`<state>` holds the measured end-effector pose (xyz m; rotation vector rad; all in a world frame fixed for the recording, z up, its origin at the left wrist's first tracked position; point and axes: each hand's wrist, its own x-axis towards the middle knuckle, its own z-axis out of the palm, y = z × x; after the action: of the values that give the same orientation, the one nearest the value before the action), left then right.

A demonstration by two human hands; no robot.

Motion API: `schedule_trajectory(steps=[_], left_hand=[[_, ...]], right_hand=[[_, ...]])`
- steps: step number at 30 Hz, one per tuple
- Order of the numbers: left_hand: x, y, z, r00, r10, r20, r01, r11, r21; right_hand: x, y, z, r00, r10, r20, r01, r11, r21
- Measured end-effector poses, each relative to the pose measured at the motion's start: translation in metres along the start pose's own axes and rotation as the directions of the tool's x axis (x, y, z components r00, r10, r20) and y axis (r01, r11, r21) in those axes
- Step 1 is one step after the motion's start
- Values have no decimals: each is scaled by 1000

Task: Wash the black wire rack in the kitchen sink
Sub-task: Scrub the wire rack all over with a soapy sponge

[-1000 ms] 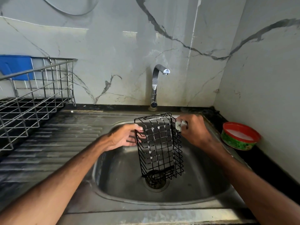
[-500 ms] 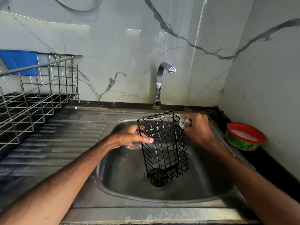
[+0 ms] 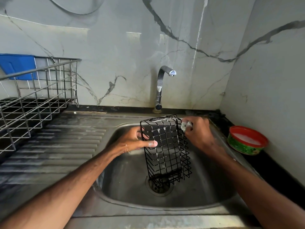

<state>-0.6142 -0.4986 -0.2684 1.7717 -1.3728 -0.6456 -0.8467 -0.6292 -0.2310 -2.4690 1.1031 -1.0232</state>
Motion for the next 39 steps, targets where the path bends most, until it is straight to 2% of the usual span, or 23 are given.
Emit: schedule_trajectory(steps=[4, 6, 8, 13, 16, 20, 25, 28, 30, 32, 35, 39], left_hand=[[-2, 3, 7, 999, 19, -49, -14, 995, 98], [0, 1, 9, 999, 0, -43, 2, 998, 59], [3, -6, 11, 998, -40, -39, 41, 999, 31], [5, -10, 19, 998, -55, -7, 55, 993, 107], [8, -14, 21, 995, -99, 27, 96, 990, 103], [12, -21, 25, 990, -142, 7, 141, 984, 113], [21, -32, 32, 979, -197, -49, 196, 980, -16], [21, -33, 34, 966, -251, -68, 252, 968, 7], [23, -34, 36, 969, -235, -75, 237, 971, 13], [24, -33, 38, 972, -219, -89, 222, 974, 33], [24, -32, 37, 964, -253, -87, 255, 967, 18], [12, -17, 32, 976, -190, -105, 190, 982, -12]], right_hand=[[2, 5, 4, 999, 40, -2, -40, 999, 22], [2, 3, 0, 997, 42, -58, -41, 999, 24], [1, 0, -5, 994, 28, -105, -26, 999, 19], [-4, -7, -10, 982, 14, -188, 3, 996, 92], [-7, -17, -6, 976, -58, -209, 74, 995, 71], [-8, -26, 3, 990, -80, -120, 85, 996, 41], [-7, -26, 10, 987, -162, 18, 163, 982, -92], [-4, -24, 16, 996, -85, 36, 89, 989, -118], [-3, -22, 17, 998, -29, 61, 39, 987, -157], [-5, -27, 19, 994, -79, 79, 95, 970, -224], [-13, -44, 28, 962, -236, 136, 266, 917, -297], [-21, -61, 40, 922, -260, 288, 362, 844, -397]])
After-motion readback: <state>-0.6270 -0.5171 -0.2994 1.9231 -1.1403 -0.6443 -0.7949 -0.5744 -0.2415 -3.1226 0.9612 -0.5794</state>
